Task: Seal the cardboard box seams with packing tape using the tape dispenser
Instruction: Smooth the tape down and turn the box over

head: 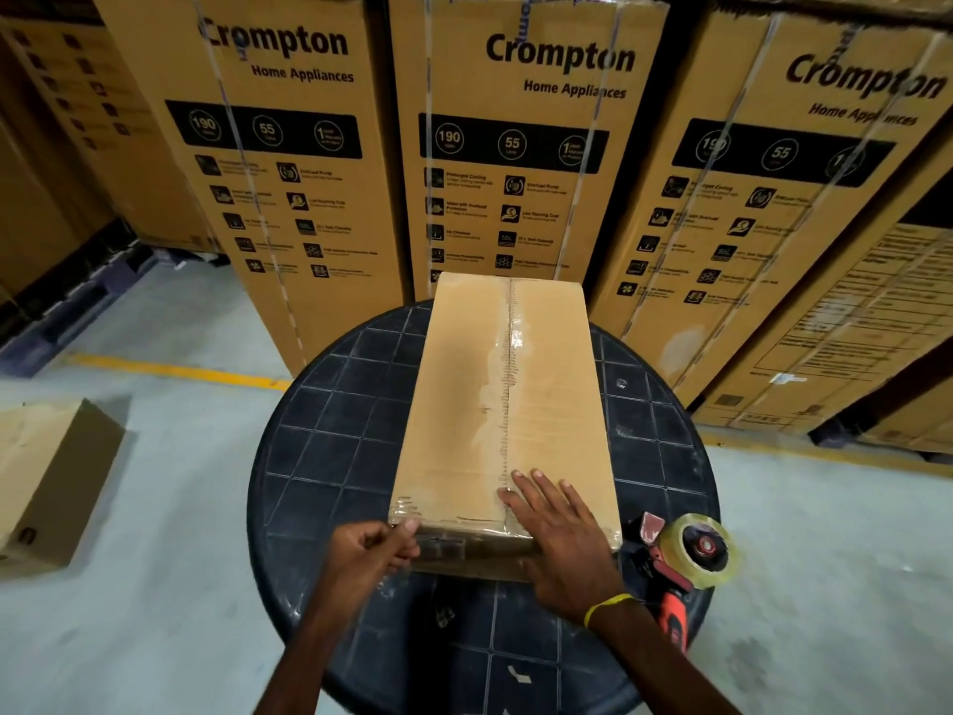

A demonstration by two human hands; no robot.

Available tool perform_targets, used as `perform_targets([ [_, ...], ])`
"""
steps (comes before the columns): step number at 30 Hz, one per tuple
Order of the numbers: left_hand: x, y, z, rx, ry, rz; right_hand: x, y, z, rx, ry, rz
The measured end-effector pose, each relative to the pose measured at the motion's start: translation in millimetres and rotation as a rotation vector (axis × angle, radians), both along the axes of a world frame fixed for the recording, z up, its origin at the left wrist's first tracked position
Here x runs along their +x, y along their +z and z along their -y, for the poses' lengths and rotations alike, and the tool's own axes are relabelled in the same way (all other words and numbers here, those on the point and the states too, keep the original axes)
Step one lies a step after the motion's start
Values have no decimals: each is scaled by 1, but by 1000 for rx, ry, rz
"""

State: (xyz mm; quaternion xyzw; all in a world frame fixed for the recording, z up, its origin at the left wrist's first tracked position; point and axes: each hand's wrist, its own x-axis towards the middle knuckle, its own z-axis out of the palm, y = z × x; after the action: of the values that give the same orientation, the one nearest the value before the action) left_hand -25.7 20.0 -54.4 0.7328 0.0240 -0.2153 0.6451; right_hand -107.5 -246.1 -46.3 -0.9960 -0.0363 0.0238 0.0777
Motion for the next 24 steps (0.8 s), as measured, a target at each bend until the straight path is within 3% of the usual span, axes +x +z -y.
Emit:
perform_targets([
  [12,27,-16,-21,243,-333,337,1,-5,0,-26,-6,10],
  [16,25,-12,-25,555,-363,487,-1,-7,-1,-2,-1,62],
  [19,26,-7,-29,759,-214,618,0,-8,-9,104,-53,165],
  [21,26,-8,-31,776,-170,798,7,-1,-29,180,-47,223],
  [24,31,-11,-31,643,-300,925,32,10,-76,242,124,291],
])
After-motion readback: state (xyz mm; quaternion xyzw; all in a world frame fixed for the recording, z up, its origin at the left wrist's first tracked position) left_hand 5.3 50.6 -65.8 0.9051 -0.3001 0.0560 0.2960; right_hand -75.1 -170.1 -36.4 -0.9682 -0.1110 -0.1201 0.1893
